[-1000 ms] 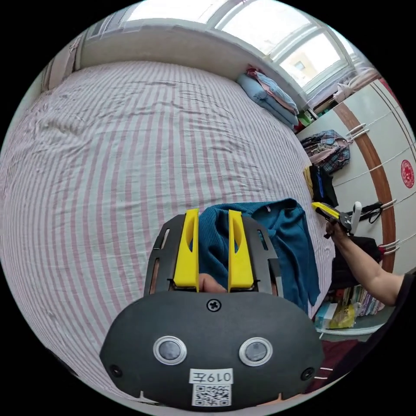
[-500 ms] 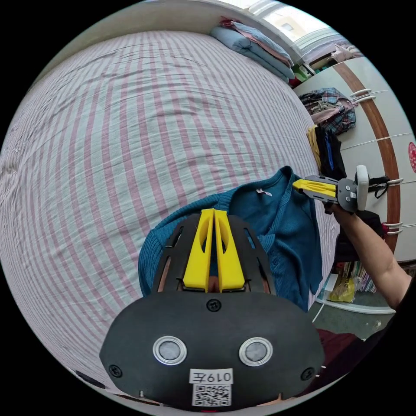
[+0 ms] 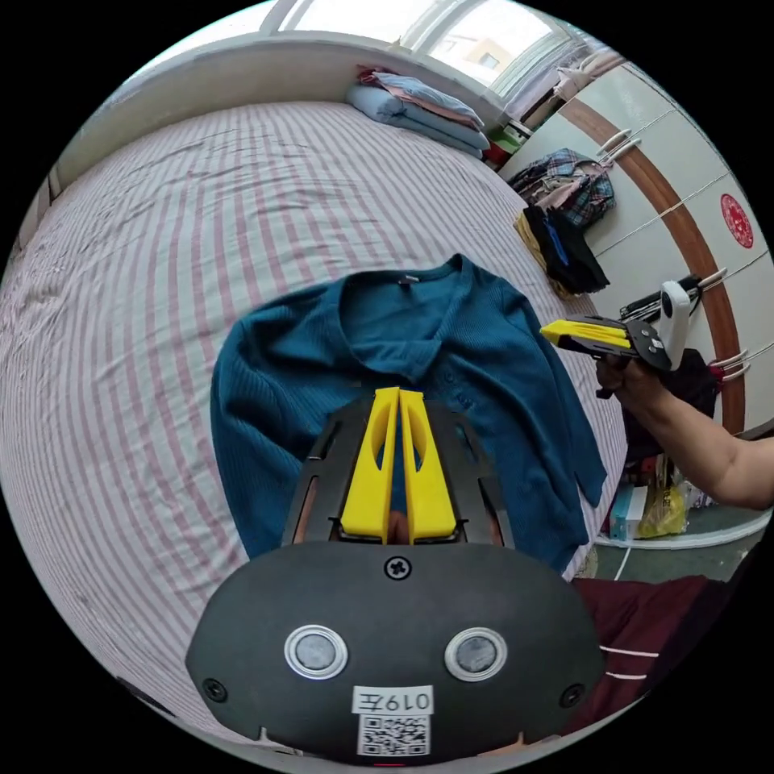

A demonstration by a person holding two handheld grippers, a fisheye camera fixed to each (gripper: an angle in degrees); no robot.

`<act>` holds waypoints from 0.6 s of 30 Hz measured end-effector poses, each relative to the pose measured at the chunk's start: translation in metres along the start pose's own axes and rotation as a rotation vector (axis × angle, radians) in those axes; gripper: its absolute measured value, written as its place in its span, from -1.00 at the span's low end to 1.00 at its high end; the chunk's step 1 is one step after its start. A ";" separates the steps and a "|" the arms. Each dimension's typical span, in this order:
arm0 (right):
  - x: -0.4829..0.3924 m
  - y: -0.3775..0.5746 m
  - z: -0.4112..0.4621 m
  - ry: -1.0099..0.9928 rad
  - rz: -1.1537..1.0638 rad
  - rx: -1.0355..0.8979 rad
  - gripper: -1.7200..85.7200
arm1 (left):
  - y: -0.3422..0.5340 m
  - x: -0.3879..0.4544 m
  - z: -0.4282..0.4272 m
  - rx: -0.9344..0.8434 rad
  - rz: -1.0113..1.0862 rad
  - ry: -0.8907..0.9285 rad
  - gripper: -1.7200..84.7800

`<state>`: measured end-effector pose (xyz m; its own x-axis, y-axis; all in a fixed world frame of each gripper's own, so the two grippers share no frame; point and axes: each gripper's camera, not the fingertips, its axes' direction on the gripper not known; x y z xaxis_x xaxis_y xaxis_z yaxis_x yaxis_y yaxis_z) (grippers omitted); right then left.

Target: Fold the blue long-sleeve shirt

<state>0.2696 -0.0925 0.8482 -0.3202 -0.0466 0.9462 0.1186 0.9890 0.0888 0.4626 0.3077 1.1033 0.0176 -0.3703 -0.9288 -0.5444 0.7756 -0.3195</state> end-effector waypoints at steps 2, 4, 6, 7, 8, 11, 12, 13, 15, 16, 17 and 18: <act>-0.013 0.016 0.000 -0.066 0.043 0.000 -0.98 | 0.034 0.024 0.004 -0.020 -0.012 0.015 -0.94; -0.029 0.034 0.000 -0.115 0.055 -0.032 -0.97 | 0.081 0.060 0.005 -0.042 -0.014 0.038 -0.94; -0.056 0.065 -0.004 -0.154 0.059 -0.045 -0.97 | 0.117 0.092 0.007 -0.058 0.015 0.095 -0.94; -0.063 0.074 -0.004 -0.154 0.055 -0.055 -0.97 | 0.140 0.115 0.008 -0.090 0.056 0.064 -0.93; -0.078 0.093 -0.005 -0.125 0.047 -0.074 -0.96 | 0.152 0.127 0.009 -0.107 0.073 0.037 -0.93; -0.116 0.142 -0.006 -0.051 0.015 -0.136 -0.86 | 0.207 0.183 0.015 -0.187 0.161 -0.038 -0.91; -0.132 0.159 -0.003 -0.018 -0.001 -0.179 -0.82 | 0.226 0.203 0.018 -0.207 0.186 -0.055 -0.89; -0.140 0.167 -0.001 -0.010 -0.002 -0.203 -0.80 | 0.241 0.220 0.021 -0.242 0.198 -0.063 -0.87; -0.169 0.192 0.007 0.031 -0.021 -0.285 -0.79 | 0.258 0.242 0.029 -0.289 0.211 -0.080 -0.83; -0.176 0.197 0.010 0.053 -0.032 -0.297 -0.79 | 0.266 0.255 0.033 -0.303 0.221 -0.120 -0.81; -0.188 0.206 0.015 0.102 -0.051 -0.313 -0.79 | 0.270 0.262 0.036 -0.311 0.231 -0.141 -0.80; -0.199 0.213 0.023 0.143 -0.069 -0.343 -0.78 | 0.275 0.275 0.042 -0.326 0.254 -0.186 -0.77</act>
<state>0.3369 0.1307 0.6713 -0.2065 -0.1547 0.9661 0.4168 0.8795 0.2299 0.3534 0.4408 0.7522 -0.0168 -0.0673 -0.9976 -0.7861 0.6175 -0.0284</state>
